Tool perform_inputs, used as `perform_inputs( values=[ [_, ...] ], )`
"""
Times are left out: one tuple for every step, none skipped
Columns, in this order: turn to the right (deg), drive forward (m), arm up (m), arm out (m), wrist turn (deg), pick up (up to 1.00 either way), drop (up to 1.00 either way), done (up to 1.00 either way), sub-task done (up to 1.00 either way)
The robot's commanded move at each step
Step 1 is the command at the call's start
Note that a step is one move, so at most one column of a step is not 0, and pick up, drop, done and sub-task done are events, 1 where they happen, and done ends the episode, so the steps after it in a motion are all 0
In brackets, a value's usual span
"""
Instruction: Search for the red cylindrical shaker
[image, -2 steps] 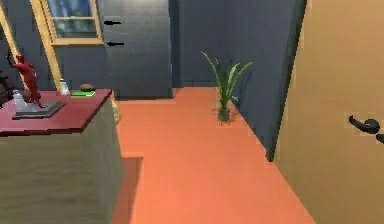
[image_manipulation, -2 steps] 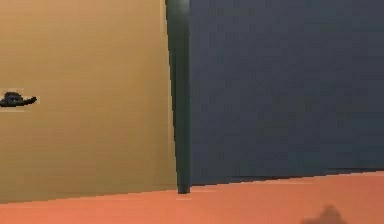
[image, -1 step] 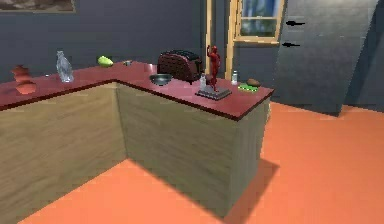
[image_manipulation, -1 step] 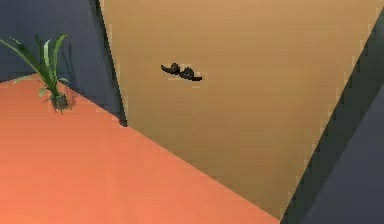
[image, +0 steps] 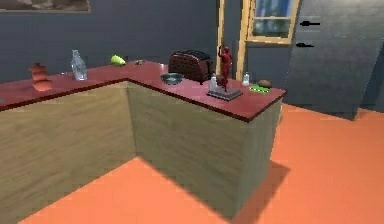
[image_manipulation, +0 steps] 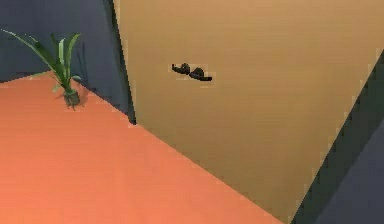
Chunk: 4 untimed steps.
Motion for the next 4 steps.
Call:
perform_inputs(
  values=[
    [0.0, 0.35, 0.00, 0.00, 0.0, 0.00, 0.00, 0.00, 0.00],
    [-45.0, 0.00, 0.00, 0.00, 0.0, 0.00, 0.00, 0.00, 0.00],
    [-3.0, 0.00, 0.00, 0.00, 0.0, 0.00, 0.00, 0.00, 0.00],
    [0.0, 0.80, 0.00, 0.00, 0.0, 0.00, 0.00, 0.00, 0.00]
  ],
)
